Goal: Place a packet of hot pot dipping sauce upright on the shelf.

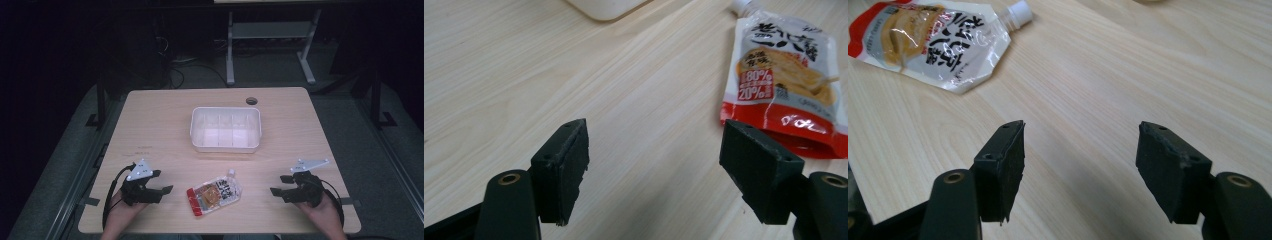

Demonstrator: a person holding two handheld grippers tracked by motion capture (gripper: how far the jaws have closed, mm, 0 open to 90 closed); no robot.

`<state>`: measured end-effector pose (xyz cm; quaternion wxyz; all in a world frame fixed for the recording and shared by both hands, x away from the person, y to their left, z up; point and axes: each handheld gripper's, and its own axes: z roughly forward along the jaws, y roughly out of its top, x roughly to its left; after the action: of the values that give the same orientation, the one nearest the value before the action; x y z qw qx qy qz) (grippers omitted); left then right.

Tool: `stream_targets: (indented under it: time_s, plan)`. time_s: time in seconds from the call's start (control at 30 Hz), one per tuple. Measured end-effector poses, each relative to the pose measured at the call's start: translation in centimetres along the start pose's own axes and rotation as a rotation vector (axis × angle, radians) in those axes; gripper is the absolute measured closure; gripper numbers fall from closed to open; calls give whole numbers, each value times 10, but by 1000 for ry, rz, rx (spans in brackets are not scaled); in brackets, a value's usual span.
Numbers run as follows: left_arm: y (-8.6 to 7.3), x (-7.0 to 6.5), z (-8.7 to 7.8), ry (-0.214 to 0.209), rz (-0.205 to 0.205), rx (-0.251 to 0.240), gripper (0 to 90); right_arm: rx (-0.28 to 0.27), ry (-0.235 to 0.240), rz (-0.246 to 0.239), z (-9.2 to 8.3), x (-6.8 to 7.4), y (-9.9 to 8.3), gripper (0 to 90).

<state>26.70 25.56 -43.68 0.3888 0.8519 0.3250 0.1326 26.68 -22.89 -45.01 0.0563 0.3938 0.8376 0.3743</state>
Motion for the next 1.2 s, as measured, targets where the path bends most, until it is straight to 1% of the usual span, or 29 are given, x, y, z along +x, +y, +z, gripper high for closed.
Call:
stream_targets:
  time_s: [0.13,0.2,0.3,0.43,0.47,0.53,0.57,0.6,0.67,0.73,0.87,0.93,0.97,1.03,1.07,1.13,1.2]
  plan:
    - [4,-6,3,-20,7,-11,280,-1,14,-10,4,4,6,344]
    - [5,-6,3,-25,13,-9,283,1,19,-17,7,6,10,342]
    - [9,-13,8,-44,26,-8,289,-2,31,-29,11,11,17,336]
    - [12,-18,12,-57,37,-6,296,-7,49,-34,15,15,24,335]
    - [13,-19,13,-61,46,0,304,-9,56,-42,17,17,29,335]
    - [14,-22,15,-69,51,-1,315,-8,61,-50,19,20,33,335]
    - [14,-22,15,-69,51,-1,327,-8,61,-50,19,20,33,335]
    - [16,-24,17,-80,59,-1,337,-6,66,-59,22,23,37,335]
    - [16,-25,17,-85,58,-1,359,-6,66,-61,23,25,38,335]
    - [19,-30,20,-100,75,5,386,-1,70,-64,24,26,40,337]
    - [22,-35,23,-117,98,16,450,-10,74,-66,26,27,45,344]
    - [22,-36,24,-122,100,13,483,-14,76,-67,27,28,48,347]
    - [24,-39,24,-134,109,18,501,-14,78,-69,29,31,53,354]
    - [26,-41,24,-138,123,25,531,-13,84,-79,32,34,58,359]
    - [26,-41,24,-138,123,25,545,-12,87,-78,33,36,60,363]
    - [32,-47,24,-142,150,31,575,-7,97,-82,38,38,64,369]
    - [38,-50,26,-146,164,46,595,6,104,-82,43,41,70,382]
